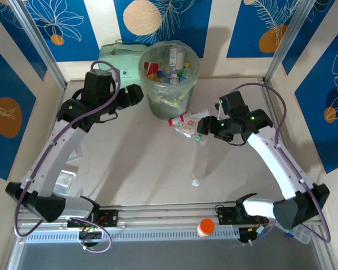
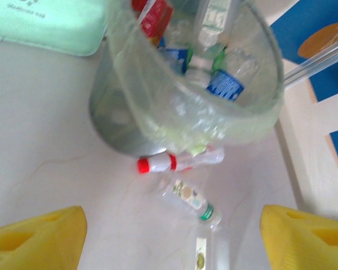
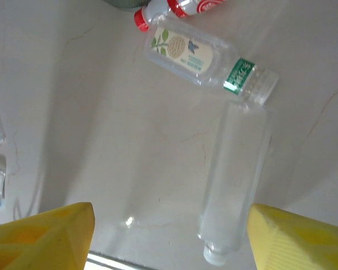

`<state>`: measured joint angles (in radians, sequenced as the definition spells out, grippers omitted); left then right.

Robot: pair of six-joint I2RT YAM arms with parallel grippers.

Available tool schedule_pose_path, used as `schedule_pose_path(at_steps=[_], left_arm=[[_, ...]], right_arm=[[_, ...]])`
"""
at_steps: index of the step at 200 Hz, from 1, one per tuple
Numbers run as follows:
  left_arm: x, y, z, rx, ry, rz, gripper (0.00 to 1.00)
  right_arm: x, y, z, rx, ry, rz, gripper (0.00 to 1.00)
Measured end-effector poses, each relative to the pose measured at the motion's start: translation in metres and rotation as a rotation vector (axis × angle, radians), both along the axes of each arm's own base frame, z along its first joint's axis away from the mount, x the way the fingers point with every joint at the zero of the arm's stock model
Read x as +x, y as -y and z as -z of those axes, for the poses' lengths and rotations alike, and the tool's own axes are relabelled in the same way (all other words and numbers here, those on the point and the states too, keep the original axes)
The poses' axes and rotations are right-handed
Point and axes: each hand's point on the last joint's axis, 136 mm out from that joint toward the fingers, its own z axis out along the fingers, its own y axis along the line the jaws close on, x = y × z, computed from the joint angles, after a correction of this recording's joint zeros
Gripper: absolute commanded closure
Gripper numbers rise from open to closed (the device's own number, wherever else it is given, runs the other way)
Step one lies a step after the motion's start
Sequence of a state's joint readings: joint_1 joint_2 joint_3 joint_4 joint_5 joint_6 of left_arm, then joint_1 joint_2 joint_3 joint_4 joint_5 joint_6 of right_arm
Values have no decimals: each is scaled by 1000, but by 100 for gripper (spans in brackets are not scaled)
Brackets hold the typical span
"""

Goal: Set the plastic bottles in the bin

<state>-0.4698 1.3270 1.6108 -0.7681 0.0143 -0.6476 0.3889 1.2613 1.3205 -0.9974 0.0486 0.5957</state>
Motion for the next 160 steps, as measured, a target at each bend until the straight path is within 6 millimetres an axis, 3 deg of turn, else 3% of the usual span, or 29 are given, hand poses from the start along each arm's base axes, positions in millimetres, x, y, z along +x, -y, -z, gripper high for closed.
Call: schedule_pose_path(at_steps=[16,47,66,118,160], left_arm=[[-16,-10,4,6,-1,-5,19],[-41,-25,13,19,-8,-16,18],[-52,-32,18,28,-19,-19,17],[-74,-48,16,54,-14,-20,15],[-83,-55,19,79,-22,-19,14]], right_arm=[[19,-7,16,-27,-3,-31,23],[50,-21,64,-210,20,-167,11],[64,-28,86,-299,73,-252,0],[106,-24,126,-337,100,-328,1],[106,-35,155,-331,53,-413,1]])
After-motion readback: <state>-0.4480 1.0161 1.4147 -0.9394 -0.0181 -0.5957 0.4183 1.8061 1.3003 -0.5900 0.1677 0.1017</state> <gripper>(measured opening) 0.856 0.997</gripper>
